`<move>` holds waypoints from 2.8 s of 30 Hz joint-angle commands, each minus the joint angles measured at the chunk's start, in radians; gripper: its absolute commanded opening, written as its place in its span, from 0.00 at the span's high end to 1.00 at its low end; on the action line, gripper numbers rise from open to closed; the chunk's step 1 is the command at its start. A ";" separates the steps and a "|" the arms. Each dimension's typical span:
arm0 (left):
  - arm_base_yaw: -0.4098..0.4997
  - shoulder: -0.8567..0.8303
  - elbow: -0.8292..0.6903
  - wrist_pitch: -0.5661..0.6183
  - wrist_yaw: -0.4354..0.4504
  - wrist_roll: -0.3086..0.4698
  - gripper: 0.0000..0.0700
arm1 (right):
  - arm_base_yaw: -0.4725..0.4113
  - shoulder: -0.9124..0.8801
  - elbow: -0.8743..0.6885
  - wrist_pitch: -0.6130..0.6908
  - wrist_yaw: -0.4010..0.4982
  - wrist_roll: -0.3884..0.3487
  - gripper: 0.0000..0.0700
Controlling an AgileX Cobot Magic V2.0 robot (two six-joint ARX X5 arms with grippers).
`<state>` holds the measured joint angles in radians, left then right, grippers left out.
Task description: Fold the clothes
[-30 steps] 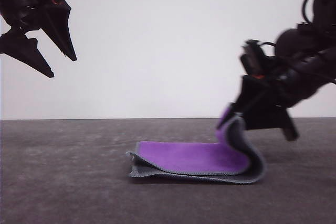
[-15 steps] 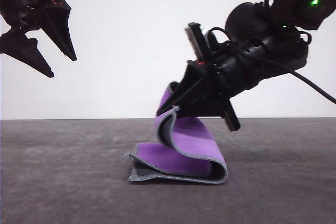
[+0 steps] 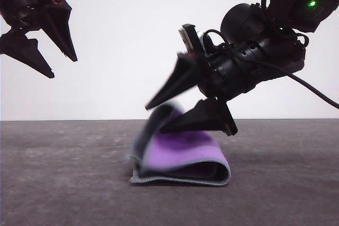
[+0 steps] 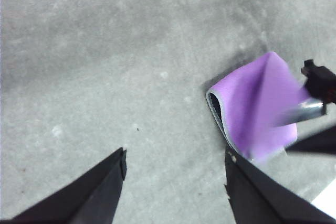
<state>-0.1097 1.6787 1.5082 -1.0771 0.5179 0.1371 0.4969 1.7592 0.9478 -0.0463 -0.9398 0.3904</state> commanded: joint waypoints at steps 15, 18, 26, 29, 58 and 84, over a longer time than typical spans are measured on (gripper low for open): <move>-0.001 0.010 0.017 0.000 -0.002 -0.003 0.48 | -0.087 -0.101 0.009 -0.094 0.093 -0.137 0.43; -0.001 0.010 0.017 0.000 -0.002 0.001 0.48 | -0.144 -0.198 0.009 -0.192 0.208 -0.212 0.43; -0.001 0.010 0.017 0.001 -0.002 0.002 0.48 | -0.328 -0.454 0.008 -0.499 0.631 -0.402 0.43; -0.001 0.010 0.017 0.001 -0.003 0.001 0.48 | -0.407 -0.504 0.008 -0.584 0.670 -0.453 0.43; -0.002 0.010 0.017 0.000 -0.002 -0.018 0.98 | -0.486 -0.525 0.008 -0.565 0.573 -0.496 0.98; 0.013 -0.618 -0.813 0.888 -0.414 -0.201 0.98 | -0.486 -0.525 0.008 -0.415 0.573 -0.497 0.98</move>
<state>-0.0991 1.1107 0.7857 -0.2478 0.1224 -0.0403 0.0120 1.2247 0.9470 -0.4745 -0.3656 -0.1071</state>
